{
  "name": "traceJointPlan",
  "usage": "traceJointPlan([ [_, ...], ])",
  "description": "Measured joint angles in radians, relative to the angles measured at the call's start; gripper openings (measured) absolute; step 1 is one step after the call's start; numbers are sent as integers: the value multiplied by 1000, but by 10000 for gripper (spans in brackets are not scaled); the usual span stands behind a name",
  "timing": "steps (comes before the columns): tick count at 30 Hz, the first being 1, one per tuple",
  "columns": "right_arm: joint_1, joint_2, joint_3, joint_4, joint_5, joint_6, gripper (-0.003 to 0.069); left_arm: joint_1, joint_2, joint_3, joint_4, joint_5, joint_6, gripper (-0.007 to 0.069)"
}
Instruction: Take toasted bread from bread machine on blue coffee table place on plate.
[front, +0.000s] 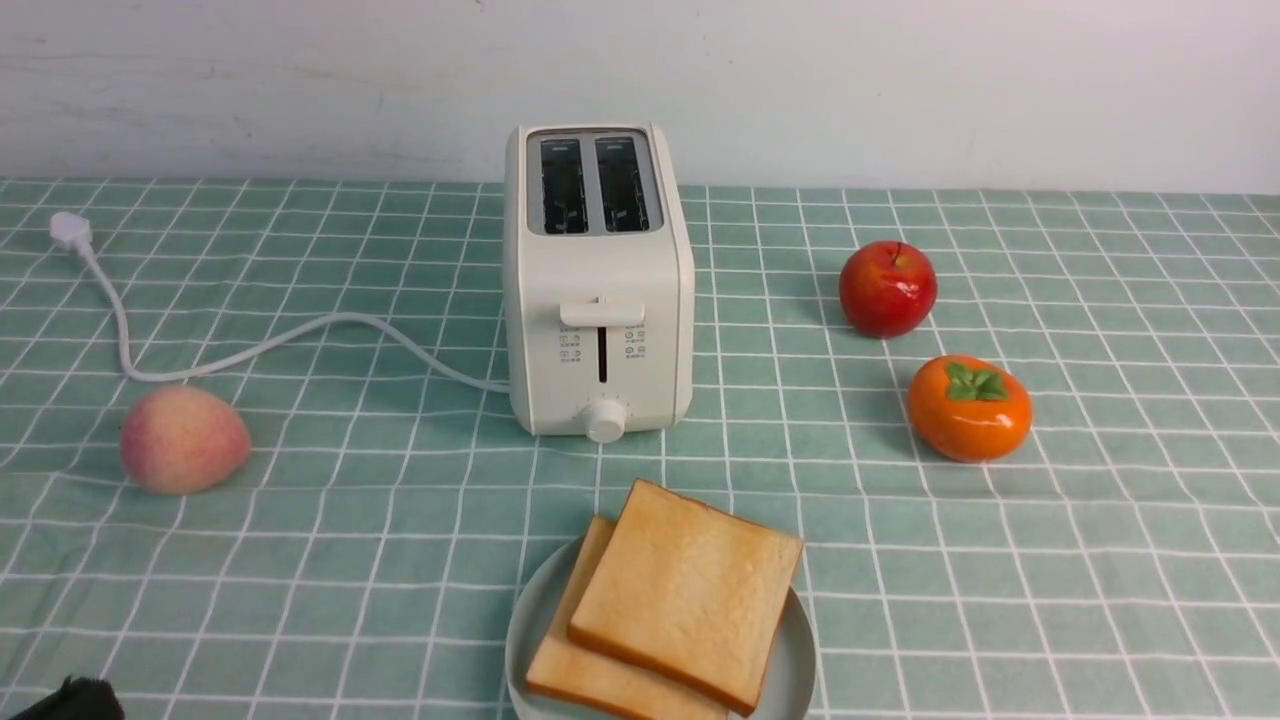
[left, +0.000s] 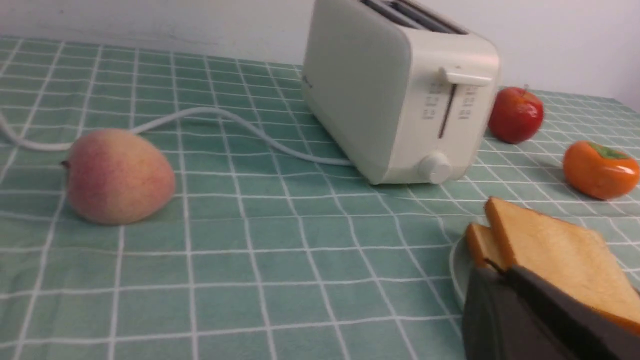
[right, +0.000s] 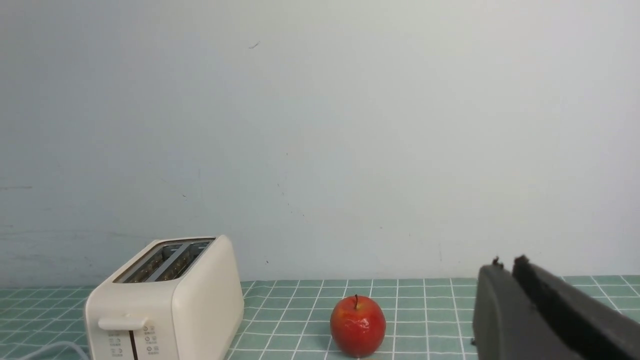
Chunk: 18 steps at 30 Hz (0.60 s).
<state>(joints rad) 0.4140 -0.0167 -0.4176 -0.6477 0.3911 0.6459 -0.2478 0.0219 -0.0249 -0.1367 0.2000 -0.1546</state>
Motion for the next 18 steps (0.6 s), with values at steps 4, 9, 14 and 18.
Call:
traceJointPlan([
  [4, 0, 0, 0, 0, -1, 0, 36, 111, -31, 49, 33, 23, -83, -13],
  [9, 0, 0, 0, 0, -4, 0, 44, 147, -32, 55, 101, 166, -107, -13],
  [14, 0, 0, 0, 0, -4, 0, 50, 147, -32, 56, 115, 183, -110, -13],
  [18, 0, 0, 0, -1, -4, 0, 53, 147, -32, 56, 115, 184, -111, -10],
])
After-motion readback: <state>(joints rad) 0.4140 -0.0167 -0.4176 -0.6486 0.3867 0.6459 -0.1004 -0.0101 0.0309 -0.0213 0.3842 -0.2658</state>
